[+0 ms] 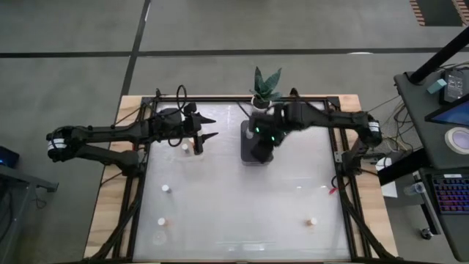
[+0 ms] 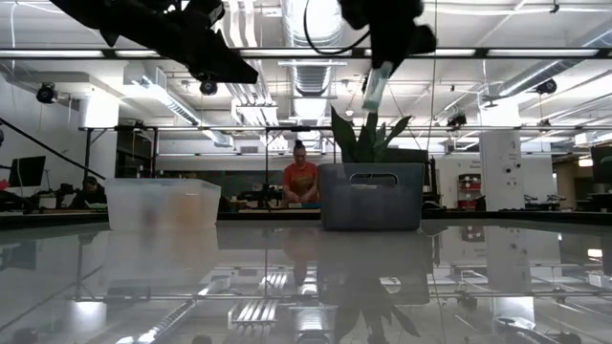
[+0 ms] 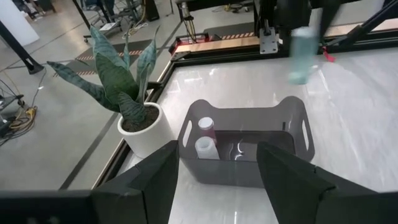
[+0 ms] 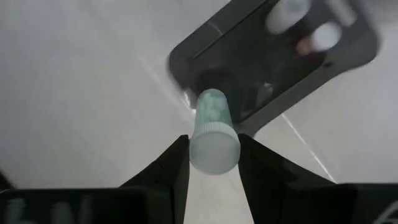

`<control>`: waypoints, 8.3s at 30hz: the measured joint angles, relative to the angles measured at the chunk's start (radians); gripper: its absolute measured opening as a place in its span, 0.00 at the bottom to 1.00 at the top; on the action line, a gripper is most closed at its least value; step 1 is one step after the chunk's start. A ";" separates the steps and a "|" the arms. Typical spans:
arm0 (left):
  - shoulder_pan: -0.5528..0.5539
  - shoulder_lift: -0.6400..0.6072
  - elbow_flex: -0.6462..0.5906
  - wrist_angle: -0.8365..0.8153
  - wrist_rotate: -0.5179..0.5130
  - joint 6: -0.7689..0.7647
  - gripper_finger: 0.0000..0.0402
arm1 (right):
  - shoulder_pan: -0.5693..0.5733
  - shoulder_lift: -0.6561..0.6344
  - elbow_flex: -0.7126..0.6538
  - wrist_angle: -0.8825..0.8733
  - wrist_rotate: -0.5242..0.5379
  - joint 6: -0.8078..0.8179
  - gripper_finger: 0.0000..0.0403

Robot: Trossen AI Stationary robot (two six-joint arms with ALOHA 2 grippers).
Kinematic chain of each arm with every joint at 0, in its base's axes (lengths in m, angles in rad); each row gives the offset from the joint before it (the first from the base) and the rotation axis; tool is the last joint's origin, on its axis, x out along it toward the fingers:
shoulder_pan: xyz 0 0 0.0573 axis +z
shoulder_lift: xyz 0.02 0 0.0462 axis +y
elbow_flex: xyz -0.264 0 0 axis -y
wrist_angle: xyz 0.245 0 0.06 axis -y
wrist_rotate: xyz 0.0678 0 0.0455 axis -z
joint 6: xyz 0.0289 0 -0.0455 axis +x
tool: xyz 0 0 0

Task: Pick and place medicine bottles into bin by pill shape (circle, oval)
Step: Put the bottom right blue pill bottle into the black bin, then put the blue pill bottle into the transparent bin

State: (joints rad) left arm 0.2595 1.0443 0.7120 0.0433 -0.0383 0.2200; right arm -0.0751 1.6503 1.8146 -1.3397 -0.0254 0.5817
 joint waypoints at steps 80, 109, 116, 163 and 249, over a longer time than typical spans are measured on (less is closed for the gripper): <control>0.000 0.000 0.001 0.012 0.000 0.004 0.50 | -0.244 0.366 0.074 -0.019 -0.031 -0.458 0.28; 0.000 0.000 0.001 0.026 0.000 0.002 0.50 | -0.244 0.366 -0.046 0.048 -0.061 -0.443 0.30; 0.000 0.000 0.001 0.027 0.000 0.002 0.50 | -0.244 0.366 -0.046 0.054 -0.061 -0.447 0.31; 0.000 0.000 0.001 0.027 0.000 0.004 0.50 | -0.244 0.249 -0.042 0.063 -0.053 -0.367 0.34; -0.999 0.293 0.284 -1.286 0.055 -2.131 0.50 | 0.023 -0.691 -1.247 1.565 -0.063 -0.664 0.16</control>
State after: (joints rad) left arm -0.7395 1.3369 0.9959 -1.2431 0.0164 -1.9114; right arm -0.0525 0.9588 0.5678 0.2249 -0.0884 -0.0824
